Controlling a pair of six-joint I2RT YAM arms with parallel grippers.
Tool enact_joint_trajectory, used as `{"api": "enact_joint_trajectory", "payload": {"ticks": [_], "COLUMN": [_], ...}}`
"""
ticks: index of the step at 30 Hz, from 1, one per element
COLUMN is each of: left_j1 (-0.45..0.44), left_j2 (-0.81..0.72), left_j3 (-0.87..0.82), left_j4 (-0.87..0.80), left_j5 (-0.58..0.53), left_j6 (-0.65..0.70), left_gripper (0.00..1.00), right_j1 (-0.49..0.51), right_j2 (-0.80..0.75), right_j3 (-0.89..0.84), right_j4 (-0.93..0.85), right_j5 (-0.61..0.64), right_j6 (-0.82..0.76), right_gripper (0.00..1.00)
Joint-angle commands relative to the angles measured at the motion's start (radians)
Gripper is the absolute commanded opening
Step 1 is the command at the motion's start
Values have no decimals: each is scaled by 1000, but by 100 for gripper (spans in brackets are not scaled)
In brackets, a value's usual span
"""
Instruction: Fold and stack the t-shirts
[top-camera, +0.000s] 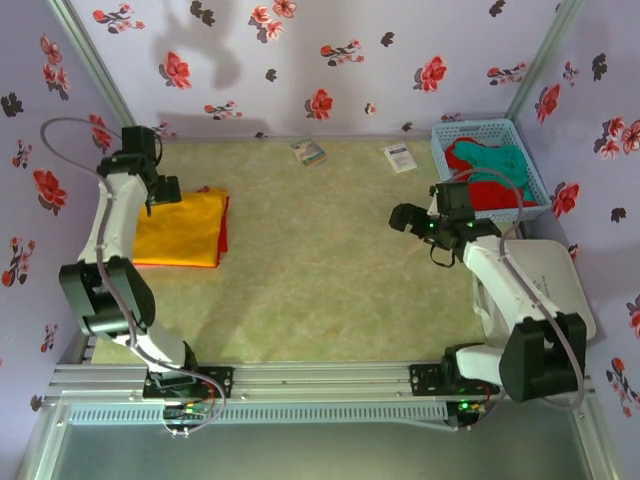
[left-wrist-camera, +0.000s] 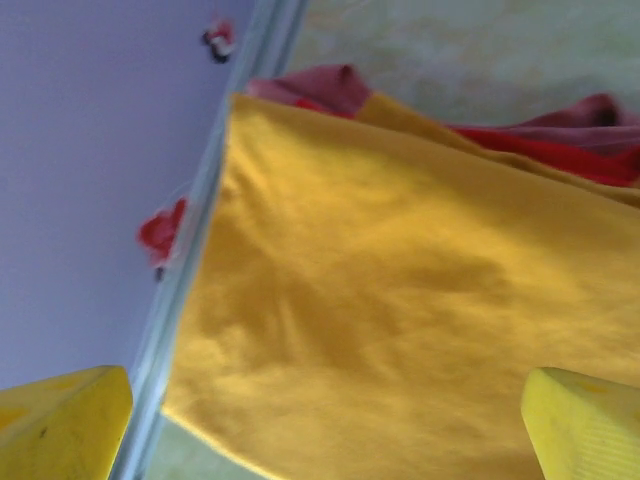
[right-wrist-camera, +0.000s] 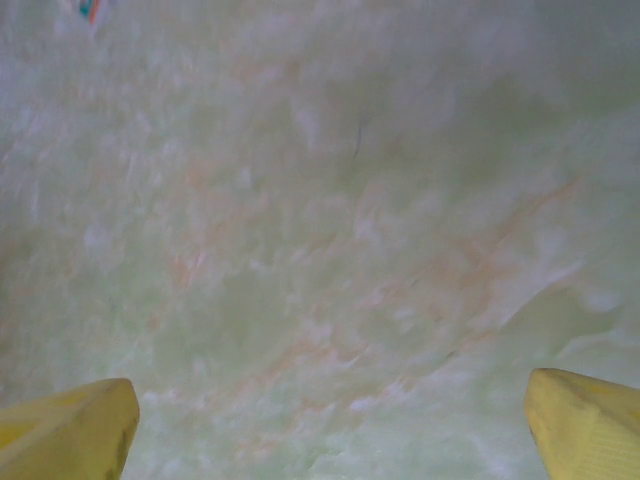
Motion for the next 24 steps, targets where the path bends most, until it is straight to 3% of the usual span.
{"api": "enact_joint_trajectory", "payload": {"ticks": [1,8,12,18,22,24], "left_j1": [-44,-60,-61,-63,-61,-64], "left_j2": [-94,-310,-388,-334,-262,-232], "left_j3": [-174,-660,-872,-1012,-1116,-1149], "left_j4": [284,800,1071,1321,1578,1681], "left_j5": [87,119,106,134,153,176], "left_j6": [34,58,54,58,67,72], "left_gripper": [100,100,100,100,100,100], "right_j1": [3,3,2,-4,-7,-12], "right_j2": [-73,-258,-262,-196,-88,-56], "right_j3": [-59,-317,-402,-579,-633,-604], "right_j4": [109,432,497,791,986,968], "right_j5": [246,453,551,599,640,645], "right_j6": [-99,-228,-272,-324,-363,-370], "right_gripper": [99,99,99,99,99,99]}}
